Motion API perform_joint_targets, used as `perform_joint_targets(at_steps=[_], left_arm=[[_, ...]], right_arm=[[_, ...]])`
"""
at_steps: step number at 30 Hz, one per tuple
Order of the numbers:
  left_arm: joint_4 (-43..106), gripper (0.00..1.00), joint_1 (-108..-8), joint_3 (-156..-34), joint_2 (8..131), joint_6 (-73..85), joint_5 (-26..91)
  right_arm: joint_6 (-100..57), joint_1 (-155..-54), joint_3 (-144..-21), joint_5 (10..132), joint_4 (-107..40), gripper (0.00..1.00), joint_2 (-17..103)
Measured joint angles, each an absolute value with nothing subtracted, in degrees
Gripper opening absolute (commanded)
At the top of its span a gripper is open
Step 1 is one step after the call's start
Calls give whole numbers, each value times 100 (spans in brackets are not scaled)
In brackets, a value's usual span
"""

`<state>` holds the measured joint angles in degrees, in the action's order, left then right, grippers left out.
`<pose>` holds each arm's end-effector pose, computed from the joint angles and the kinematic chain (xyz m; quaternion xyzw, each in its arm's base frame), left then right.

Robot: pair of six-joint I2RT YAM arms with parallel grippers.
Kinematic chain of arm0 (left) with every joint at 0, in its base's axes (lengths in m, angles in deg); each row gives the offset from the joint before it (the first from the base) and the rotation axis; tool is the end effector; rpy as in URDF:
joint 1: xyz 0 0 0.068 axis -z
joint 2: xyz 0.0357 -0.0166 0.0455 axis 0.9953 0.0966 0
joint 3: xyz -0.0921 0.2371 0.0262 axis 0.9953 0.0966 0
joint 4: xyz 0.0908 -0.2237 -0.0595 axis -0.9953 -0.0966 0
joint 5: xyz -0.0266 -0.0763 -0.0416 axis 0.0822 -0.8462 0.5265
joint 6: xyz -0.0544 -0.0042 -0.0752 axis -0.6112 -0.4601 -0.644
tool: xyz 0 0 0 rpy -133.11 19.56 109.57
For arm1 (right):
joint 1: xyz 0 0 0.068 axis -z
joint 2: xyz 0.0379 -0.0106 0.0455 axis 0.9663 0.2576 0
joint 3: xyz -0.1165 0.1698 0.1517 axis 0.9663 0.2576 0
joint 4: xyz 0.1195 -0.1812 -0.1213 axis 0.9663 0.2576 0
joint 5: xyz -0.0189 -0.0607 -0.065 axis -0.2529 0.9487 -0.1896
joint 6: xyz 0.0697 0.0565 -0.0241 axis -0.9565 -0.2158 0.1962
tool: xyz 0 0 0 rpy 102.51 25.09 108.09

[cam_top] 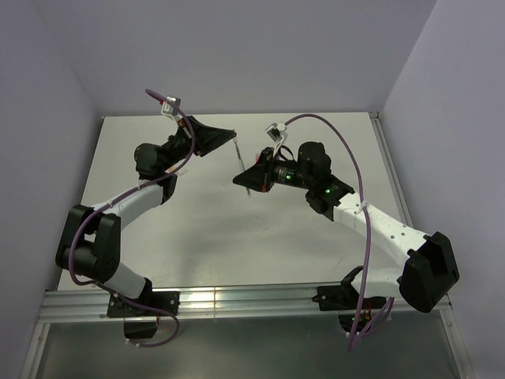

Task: Insert the pens into the pen caps
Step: Insert the pen cap onto the pen.

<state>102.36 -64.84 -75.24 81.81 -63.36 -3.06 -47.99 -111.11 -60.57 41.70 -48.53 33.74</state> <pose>0.3015 -0.1688 0.3559 0.0790 0.5232 -0.7454 0.4054 0.2310 0.2299 0.3229 -0.2309 0.6875 0.5592 0.4017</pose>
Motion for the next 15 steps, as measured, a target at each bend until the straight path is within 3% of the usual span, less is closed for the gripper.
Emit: perform_joint_targets(at_steps=[15], left_arm=[[10233, 0, -6291, -7526, 8185, -6233, -341]], right_arm=[[-4847, -11001, -6057, 4281, -4853, 0, 3258]])
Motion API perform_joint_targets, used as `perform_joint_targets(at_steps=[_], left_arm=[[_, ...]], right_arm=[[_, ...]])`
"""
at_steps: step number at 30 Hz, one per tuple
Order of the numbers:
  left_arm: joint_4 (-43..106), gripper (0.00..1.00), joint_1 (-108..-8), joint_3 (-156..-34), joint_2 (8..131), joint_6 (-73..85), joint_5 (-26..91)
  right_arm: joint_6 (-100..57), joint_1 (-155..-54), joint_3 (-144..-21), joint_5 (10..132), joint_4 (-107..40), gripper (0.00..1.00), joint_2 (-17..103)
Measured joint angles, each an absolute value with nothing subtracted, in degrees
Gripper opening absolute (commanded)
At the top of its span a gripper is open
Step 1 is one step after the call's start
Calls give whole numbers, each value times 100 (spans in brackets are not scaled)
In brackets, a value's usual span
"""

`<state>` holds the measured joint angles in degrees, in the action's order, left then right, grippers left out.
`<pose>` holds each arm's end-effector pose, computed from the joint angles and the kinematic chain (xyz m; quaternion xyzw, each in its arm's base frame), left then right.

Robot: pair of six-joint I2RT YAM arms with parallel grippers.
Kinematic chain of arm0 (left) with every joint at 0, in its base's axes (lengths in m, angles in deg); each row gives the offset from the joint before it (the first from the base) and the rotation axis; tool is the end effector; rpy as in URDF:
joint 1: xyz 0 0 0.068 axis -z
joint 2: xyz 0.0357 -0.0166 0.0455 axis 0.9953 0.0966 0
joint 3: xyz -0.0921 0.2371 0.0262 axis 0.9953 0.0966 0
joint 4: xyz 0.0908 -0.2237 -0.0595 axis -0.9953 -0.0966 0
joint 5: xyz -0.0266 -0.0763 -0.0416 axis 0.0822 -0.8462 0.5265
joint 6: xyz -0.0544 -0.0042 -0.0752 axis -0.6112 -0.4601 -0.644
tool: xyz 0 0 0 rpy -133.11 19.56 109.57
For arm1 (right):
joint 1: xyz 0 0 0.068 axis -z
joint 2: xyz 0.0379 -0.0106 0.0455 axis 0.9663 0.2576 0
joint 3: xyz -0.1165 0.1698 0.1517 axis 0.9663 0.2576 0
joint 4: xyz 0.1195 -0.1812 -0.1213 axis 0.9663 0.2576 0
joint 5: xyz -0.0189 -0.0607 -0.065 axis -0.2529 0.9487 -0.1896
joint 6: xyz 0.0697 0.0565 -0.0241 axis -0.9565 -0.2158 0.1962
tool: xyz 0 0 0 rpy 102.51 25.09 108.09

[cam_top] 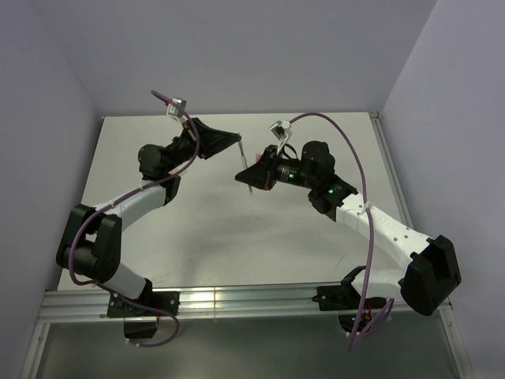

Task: Insert the pens into the pen caps
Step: Insert the pen cap onto the pen.

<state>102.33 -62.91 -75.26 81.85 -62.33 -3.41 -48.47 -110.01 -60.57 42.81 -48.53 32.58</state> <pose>0.2954 -0.1792 0.3555 0.0948 0.5221 -0.7485 0.3977 0.2334 0.2224 0.3290 -0.2173 0.6862 0.5548 0.4172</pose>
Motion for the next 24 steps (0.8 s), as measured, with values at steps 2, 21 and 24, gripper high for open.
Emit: perform_joint_targets(at_steps=[2, 21, 24], left_arm=[[10233, 0, -6259, -7526, 8185, -6181, -338], [8828, 0, -5260, -7620, 6721, -4129, 536], [8642, 0, -5111, -7629, 6565, -3825, 494]], right_arm=[[-4884, -10979, -6057, 4275, -4884, 0, 3249], [-5090, -11001, -5876, 3827, -5432, 0, 2399], [-4961, -11019, -5738, 3757, -5456, 0, 2178]])
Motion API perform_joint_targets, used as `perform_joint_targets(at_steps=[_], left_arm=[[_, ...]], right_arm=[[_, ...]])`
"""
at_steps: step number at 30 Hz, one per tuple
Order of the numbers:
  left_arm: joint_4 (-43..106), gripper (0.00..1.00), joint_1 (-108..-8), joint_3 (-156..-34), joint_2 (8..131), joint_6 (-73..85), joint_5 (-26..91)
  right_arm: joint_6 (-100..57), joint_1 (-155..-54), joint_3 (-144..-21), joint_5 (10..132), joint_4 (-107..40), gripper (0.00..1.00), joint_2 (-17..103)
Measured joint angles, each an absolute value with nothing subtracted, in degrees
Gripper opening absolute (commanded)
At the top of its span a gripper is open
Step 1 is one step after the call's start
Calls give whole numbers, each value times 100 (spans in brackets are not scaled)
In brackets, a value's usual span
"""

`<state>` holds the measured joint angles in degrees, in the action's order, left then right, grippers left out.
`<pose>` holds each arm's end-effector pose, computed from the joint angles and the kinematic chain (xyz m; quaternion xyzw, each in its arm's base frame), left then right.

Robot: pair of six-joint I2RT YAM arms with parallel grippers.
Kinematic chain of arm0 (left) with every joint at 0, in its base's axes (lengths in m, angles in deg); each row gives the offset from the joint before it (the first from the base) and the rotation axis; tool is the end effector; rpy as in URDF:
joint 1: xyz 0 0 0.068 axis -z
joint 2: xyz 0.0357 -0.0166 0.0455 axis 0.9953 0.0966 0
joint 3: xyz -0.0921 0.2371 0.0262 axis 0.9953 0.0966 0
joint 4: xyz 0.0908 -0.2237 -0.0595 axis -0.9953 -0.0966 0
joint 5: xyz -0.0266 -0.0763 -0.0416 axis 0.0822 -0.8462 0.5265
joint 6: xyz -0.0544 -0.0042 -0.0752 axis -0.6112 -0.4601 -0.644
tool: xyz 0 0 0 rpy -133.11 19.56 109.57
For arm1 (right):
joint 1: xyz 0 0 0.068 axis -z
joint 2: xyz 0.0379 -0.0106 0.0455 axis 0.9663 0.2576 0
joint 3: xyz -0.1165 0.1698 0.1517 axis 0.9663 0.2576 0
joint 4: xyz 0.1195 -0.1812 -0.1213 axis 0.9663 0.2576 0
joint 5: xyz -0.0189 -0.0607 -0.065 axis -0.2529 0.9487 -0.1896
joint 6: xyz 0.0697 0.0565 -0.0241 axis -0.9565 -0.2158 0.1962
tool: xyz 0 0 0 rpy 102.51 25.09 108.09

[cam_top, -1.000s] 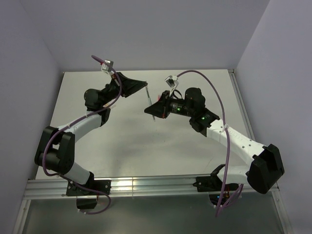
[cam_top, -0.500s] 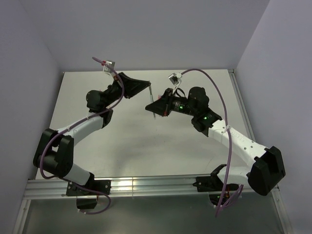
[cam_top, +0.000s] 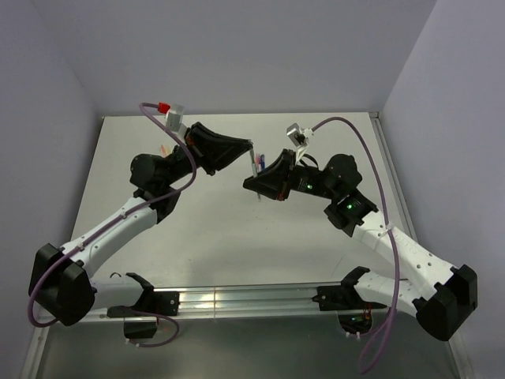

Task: Insert the pens into the pen caps
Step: Insert the pen cap onto the pen.

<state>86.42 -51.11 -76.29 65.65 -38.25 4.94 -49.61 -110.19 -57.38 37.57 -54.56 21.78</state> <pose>0.2169 -0.2012 0.4206 0.1920 0.4570 -0.6969 0.5182 0.1884 0.1993 0.3739 -0.2697 0.5955 0.5979 0.4639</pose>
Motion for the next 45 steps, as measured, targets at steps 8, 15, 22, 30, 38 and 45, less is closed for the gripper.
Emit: perform_joint_targets(at_steps=[8, 15, 22, 30, 38, 45], left_arm=[[8577, 0, -4823, -7664, 6496, -3458, 300], [8845, 0, -4661, -7727, 6502, -3420, 145], [8887, 0, -4589, -7800, 6541, -3392, -30], [8515, 0, -4558, -7828, 6498, -2994, -56], [7632, 0, -4549, -7924, 6465, -2356, 73], [6756, 0, -4484, -8012, 6445, -1884, 754]], right_arm=[[-4799, -11019, -5485, 3547, -5574, 0, 1859], [-4779, -11019, -5445, 3348, -5721, 0, 1682], [-4849, -11019, -5443, 3079, -5843, 0, 1682], [-4788, -11017, -5452, 3075, -5664, 0, 1700], [-4539, -11006, -5504, 3488, -4982, 0, 1697], [-4331, -10979, -5734, 4183, -4027, 0, 1697]])
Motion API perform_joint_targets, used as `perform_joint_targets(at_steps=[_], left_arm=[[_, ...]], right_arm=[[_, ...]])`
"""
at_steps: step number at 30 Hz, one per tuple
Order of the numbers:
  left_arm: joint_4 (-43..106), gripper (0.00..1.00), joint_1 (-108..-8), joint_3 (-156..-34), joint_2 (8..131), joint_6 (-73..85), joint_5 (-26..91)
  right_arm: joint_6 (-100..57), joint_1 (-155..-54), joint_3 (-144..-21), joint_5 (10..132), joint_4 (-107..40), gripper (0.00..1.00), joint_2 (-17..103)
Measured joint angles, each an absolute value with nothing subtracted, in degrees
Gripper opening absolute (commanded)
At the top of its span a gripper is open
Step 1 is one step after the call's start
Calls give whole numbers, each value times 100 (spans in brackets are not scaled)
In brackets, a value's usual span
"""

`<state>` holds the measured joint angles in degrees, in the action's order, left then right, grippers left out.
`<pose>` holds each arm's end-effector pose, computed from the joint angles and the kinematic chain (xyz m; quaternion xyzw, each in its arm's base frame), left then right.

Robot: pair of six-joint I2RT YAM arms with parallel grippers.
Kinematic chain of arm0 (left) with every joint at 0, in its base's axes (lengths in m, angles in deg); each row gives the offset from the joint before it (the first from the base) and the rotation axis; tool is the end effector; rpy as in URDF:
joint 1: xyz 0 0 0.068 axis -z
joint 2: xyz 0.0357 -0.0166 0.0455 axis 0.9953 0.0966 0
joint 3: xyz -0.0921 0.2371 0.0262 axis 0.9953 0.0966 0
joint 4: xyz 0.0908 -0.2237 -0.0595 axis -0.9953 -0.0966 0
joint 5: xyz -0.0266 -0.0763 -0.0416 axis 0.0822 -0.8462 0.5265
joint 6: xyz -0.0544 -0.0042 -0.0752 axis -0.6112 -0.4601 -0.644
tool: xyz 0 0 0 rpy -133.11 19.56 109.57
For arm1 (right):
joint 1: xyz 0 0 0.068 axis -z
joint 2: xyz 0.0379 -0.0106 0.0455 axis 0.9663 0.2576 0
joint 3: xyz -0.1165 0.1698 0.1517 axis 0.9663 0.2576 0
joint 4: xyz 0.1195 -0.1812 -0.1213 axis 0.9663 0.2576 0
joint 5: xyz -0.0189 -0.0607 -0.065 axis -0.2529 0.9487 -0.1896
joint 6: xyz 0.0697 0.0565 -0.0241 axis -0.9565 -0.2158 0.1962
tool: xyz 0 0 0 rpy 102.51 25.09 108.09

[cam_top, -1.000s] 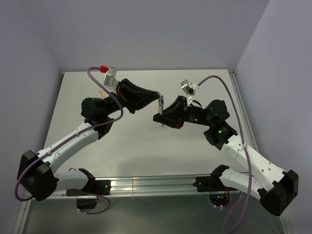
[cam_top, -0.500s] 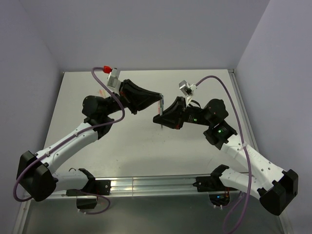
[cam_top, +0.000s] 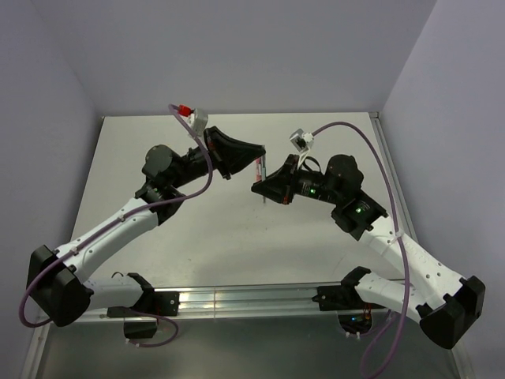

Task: Insert the pens into the pen caps
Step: Insert the pen cap onto the pen, then place the pen at the center of the board.

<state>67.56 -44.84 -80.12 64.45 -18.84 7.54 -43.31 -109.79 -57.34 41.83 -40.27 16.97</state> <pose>0.2077 -0.2312 0.4118 0.2555 0.5078 -0.6186 0.5424 0.1813 0.1863 0.3600 -0.2590 0.6496 0.5447 0.4630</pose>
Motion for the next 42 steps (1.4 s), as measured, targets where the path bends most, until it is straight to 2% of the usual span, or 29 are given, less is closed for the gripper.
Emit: perform_joint_targets(at_steps=[12, 21, 23, 25, 31, 35, 42], left_arm=[[4981, 0, -3955, -8785, 6714, -1451, 2623], [4376, 0, -3854, -8927, 6799, -1471, 3202], [4301, 0, -3835, -8982, 6804, -1482, 3272], [4214, 0, -3824, -9080, 6830, -1482, 3323], [3584, 0, -3905, -9402, 6952, -1484, 3143], [3141, 0, -4143, -9607, 7221, -1495, 2833], [2428, 0, -4724, -10245, 7787, -1455, 2798]], right_arm=[[-3993, -10977, -6333, 5562, -2615, 0, 1859], [-3890, -10977, -6425, 5842, -2222, 0, 2043], [-3872, -10979, -6468, 5851, -2187, 4, 2052], [-3859, -10977, -6536, 5857, -2154, 16, 2073], [-3846, -10888, -6818, 5993, -2230, 36, 2150], [-3776, -10732, -7010, 6200, -2434, 42, 2137], [-3730, -10737, -7017, 6421, -2394, 45, 2054]])
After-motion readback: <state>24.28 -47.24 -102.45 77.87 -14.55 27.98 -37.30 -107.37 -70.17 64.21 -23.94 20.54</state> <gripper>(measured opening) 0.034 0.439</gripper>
